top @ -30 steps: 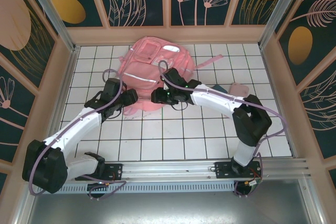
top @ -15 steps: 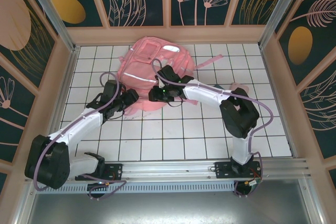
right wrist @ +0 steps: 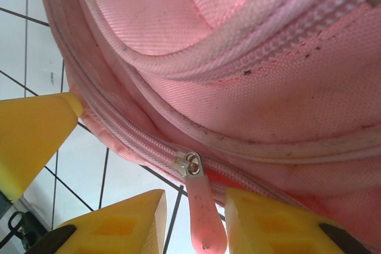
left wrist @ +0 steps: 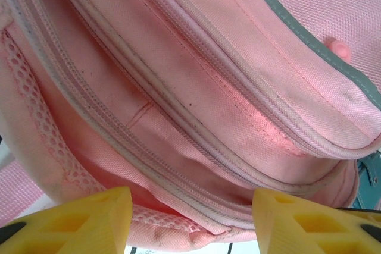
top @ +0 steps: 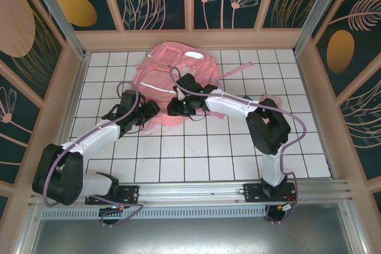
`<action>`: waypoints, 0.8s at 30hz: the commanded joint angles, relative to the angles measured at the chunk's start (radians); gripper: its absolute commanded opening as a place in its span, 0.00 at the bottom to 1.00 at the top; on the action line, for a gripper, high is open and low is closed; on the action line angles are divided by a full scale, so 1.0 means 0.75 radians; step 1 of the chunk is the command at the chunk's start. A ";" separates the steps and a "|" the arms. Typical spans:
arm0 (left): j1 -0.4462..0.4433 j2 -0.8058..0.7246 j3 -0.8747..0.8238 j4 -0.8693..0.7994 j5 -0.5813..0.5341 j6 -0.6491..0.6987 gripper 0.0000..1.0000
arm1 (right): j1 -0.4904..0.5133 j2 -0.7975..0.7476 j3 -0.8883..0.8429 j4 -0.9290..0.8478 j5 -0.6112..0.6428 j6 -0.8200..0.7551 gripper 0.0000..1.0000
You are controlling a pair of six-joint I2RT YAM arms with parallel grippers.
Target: Pack the student bag
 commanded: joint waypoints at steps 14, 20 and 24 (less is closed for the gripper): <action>0.009 0.074 -0.042 0.079 -0.071 -0.055 0.44 | 0.026 -0.003 0.084 -0.201 0.117 -0.108 0.00; 0.008 0.104 -0.057 0.092 -0.095 -0.063 0.37 | 0.052 -0.053 0.064 -0.274 0.181 -0.165 0.00; 0.009 0.123 -0.062 0.100 -0.097 -0.073 0.33 | 0.072 -0.070 0.068 -0.340 0.258 -0.207 0.00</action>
